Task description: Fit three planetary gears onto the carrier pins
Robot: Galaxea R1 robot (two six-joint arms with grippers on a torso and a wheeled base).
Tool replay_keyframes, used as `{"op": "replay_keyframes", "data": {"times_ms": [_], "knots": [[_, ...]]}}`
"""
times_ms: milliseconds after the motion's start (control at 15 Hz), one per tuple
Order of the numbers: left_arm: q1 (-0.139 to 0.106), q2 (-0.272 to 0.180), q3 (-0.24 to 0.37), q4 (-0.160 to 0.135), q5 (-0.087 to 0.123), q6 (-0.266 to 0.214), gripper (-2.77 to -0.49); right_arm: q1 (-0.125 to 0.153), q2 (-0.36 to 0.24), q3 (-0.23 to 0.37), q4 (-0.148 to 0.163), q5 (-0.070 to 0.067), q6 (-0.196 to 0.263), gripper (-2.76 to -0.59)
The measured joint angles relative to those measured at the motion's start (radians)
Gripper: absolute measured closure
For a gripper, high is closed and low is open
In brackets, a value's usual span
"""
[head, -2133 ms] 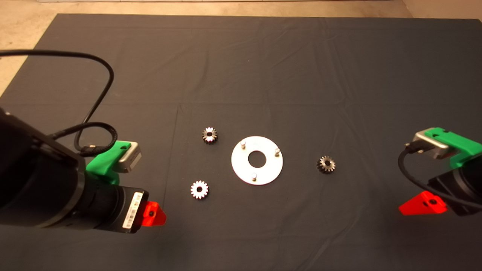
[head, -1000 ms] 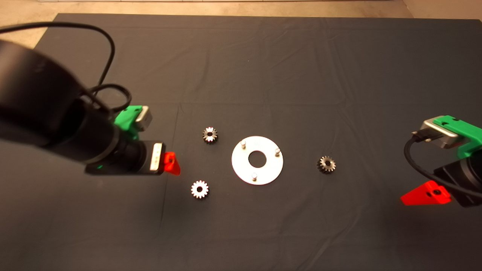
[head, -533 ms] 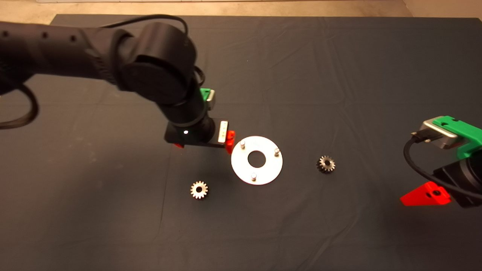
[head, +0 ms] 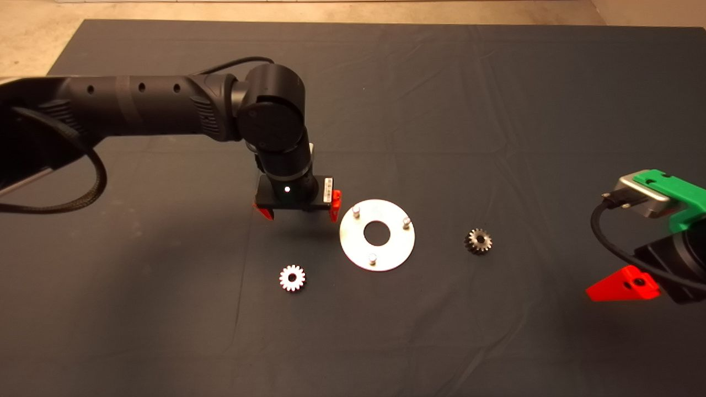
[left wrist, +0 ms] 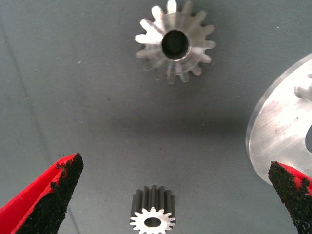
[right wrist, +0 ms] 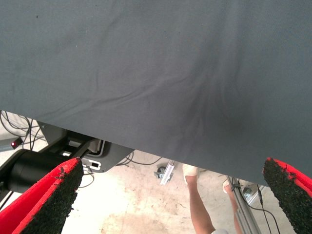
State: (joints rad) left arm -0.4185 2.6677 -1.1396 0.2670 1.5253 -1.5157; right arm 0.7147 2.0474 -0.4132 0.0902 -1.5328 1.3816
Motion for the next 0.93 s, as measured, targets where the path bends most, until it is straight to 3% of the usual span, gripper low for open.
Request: {"op": "replay_keyframes", "data": {"times_ms": [600,800,933], "knots": [[0.006,0.003,-0.092,0.009,-0.002,0.113,-2.77,0.000,0.000,0.000,0.000,0.000,0.000,-2.75],[0.052,0.003,-0.122,0.010,-0.035,0.142,-2.77,0.000,0.000,0.000,0.000,-0.001,0.000,-2.75],[0.054,0.003,-0.122,0.011,-0.065,0.149,-2.77,0.000,0.006,0.000,0.000,0.000,0.000,-2.75]]}}
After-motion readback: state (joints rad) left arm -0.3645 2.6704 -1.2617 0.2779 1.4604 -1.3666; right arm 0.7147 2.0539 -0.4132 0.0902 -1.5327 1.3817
